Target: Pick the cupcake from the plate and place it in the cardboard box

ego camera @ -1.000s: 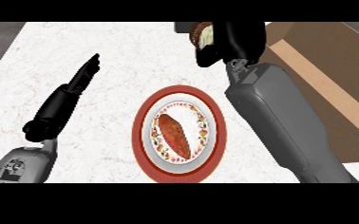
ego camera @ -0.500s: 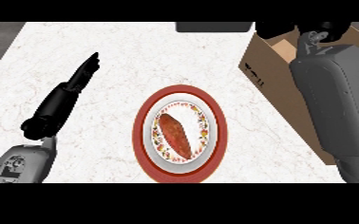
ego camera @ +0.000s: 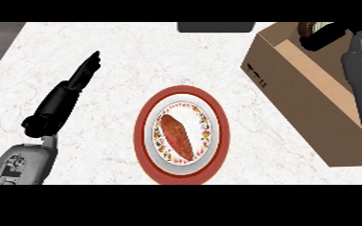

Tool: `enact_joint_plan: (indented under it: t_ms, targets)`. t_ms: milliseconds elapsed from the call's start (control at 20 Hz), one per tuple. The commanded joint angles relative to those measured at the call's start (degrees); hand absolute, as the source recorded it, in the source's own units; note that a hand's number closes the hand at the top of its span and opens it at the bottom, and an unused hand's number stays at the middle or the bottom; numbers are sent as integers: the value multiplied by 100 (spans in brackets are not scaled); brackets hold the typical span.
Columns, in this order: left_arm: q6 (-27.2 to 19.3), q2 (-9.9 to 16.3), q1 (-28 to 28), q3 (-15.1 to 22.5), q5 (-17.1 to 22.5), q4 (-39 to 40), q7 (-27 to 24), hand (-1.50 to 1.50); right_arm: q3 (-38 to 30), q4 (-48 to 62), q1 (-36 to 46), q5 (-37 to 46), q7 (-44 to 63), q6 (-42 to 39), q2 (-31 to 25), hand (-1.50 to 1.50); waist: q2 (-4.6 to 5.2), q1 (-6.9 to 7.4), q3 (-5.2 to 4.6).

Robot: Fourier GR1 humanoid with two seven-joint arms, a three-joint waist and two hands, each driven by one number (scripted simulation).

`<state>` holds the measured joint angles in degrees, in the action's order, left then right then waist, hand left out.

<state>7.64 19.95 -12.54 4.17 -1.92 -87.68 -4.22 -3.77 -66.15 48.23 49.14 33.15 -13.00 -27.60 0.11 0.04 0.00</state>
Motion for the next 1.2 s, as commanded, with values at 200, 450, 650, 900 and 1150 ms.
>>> enact_joint_plan:
  t_ms: [200, 450, 650, 900, 1150]
  targets:
    - [-5, -149, 9, 57, -109, -155, 165, 0, -248, 716, -516, -504, -951, -1188, -674, 150, -15, -13, 2]
    - [4, -196, -98, -10, -171, -102, 178, 0, -443, 1197, -452, -849, -1366, -1763, -770, -150, -3, 9, 2]
    - [222, -63, 256, -170, -31, -260, -49, 0, -542, 1359, -598, -1034, -2309, -1593, -802, -150, 1, 71, 4]
    - [75, -178, 100, -84, -149, -204, 131, 0, -1705, 799, -335, -1987, -2594, -587, -413, -150, -53, -26, 17]
    - [109, -197, 178, -84, -125, -196, 50, 0, -3244, 1063, -9, -3263, -2367, 195, 45, -150, -40, -19, 18]
